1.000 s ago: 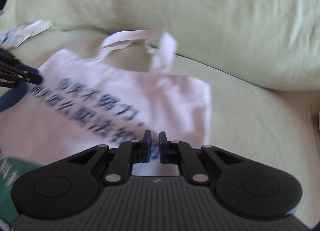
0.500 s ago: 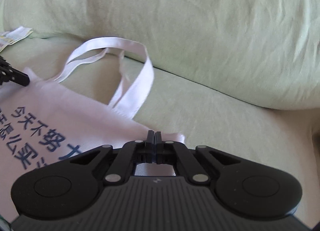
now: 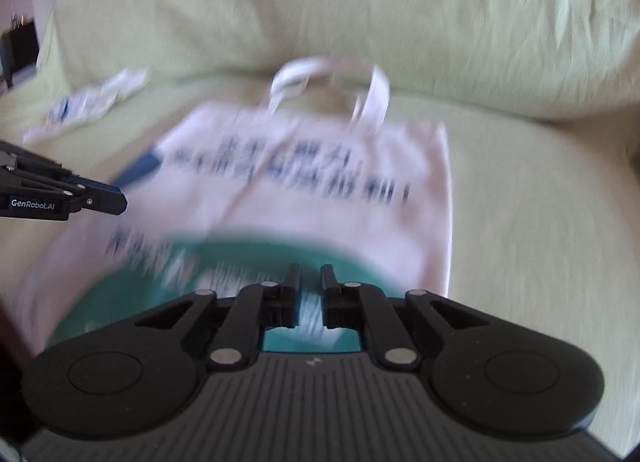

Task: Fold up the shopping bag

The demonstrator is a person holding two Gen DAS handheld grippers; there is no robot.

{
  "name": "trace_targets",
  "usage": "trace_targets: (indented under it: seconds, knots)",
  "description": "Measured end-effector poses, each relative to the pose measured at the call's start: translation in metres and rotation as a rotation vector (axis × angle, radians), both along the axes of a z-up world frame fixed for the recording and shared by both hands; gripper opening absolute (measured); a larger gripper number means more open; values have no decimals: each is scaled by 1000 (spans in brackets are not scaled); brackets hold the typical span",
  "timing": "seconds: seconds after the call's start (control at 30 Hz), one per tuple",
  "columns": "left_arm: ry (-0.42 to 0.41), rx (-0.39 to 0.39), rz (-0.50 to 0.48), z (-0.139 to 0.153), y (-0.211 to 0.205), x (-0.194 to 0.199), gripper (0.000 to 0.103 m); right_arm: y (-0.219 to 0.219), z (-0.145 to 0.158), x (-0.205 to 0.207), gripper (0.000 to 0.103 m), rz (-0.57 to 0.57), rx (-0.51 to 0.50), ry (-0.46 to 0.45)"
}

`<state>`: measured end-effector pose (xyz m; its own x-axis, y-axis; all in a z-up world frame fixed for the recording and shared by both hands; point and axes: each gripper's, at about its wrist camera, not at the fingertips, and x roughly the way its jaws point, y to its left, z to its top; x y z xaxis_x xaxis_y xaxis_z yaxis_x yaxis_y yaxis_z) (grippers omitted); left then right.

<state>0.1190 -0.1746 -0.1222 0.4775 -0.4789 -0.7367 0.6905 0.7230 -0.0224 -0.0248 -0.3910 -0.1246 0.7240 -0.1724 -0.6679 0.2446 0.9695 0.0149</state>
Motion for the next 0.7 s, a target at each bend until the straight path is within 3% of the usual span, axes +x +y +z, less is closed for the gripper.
trace_targets:
  seconds: [0.13, 0.27, 0.33, 0.4, 0.57, 0.7]
  knots:
    - [66, 20, 135, 3, 30, -19, 16, -1, 4, -36, 6, -99, -31, 54]
    - [81, 38, 145, 13, 39, -31, 15, 12, 14, -60, 9, -103, -19, 69]
    - [78, 20, 116, 15, 31, -42, 19, 22, 16, -66, 10, -75, 13, 38]
    - [86, 20, 107, 8, 24, -49, 38, 36, 6, -63, 10, -21, 27, 63]
    - [60, 44, 159, -1, 20, -55, 43, 34, 0, -77, 8, -100, -34, 81]
    - [90, 85, 223, 4, 26, -56, 41, 31, 4, -92, 1, -155, 3, 88]
